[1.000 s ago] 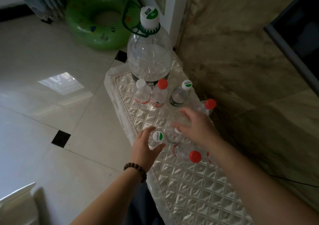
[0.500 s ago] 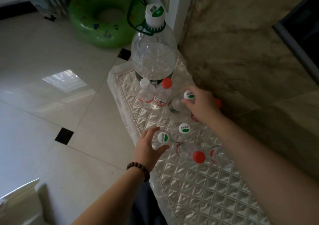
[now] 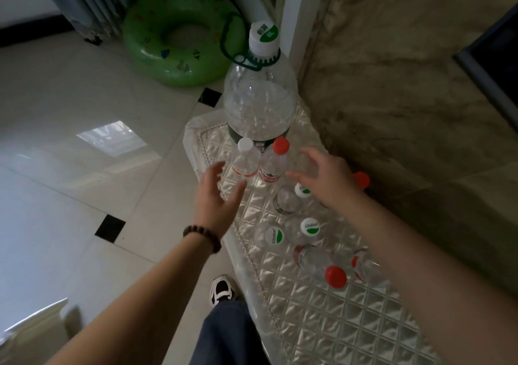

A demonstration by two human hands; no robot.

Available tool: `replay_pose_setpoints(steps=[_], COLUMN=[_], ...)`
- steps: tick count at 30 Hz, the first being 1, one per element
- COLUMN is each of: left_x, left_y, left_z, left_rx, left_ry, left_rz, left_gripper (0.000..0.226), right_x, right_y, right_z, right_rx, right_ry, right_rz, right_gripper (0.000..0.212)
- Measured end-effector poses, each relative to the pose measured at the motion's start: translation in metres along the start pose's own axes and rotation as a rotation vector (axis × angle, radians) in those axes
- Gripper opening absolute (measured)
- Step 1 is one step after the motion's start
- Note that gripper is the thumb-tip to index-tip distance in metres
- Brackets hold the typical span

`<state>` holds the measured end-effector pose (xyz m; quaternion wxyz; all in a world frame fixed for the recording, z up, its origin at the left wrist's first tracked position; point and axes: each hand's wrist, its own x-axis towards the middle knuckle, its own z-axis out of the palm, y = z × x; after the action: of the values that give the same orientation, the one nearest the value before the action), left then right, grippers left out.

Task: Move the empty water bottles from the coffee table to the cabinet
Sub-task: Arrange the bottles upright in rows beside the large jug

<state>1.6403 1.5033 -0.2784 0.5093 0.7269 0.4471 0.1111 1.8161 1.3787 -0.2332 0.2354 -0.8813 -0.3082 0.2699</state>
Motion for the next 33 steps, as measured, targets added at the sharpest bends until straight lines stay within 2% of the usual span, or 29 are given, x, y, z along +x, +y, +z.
replay_pose_setpoints(steps=[2, 5, 9, 13, 19, 23, 26, 29, 33], left_x=[0.029, 0.056, 0.071, 0.075, 0.071, 0.073, 0.074, 0.075, 0.073], left_y=[0.009, 0.018, 0.021, 0.022, 0.033, 0.042, 0.042, 0.041, 0.038], left_z=[0.004, 0.015, 0.026, 0.03, 0.047, 0.067, 0.077, 0.079, 0.08], left_rx=[0.052, 0.102, 0.116, 0.111, 0.106, 0.249, 0.353, 0.363, 0.325], left_ry=[0.003, -0.061, -0.097, -0.067, -0.007, 0.042, 0.055, 0.059, 0.075], left_rz=[-0.024, -0.048, 0.008, 0.029, 0.021, 0.005, -0.032, -0.047, -0.044], left_gripper=[0.072, 0.082, 0.061, 0.06, 0.059, 0.055, 0.059, 0.061, 0.069], right_x=[0.017, 0.04, 0.055, 0.055, 0.071, 0.082, 0.084, 0.086, 0.085], right_y=[-0.011, -0.022, -0.019, -0.01, 0.003, 0.004, 0.006, 0.01, 0.011], right_z=[0.0, 0.008, 0.023, 0.02, -0.005, -0.011, -0.004, 0.0, 0.003], right_rx=[0.061, 0.019, 0.023, 0.023, -0.049, -0.032, -0.058, -0.036, 0.02], right_ry=[0.041, -0.003, -0.033, 0.002, 0.07, -0.008, -0.051, -0.07, -0.068], right_rz=[0.0, -0.005, -0.014, -0.03, 0.013, 0.008, -0.001, -0.011, -0.013], right_gripper=[0.062, 0.056, 0.033, 0.022, 0.028, 0.035, 0.031, 0.025, 0.032])
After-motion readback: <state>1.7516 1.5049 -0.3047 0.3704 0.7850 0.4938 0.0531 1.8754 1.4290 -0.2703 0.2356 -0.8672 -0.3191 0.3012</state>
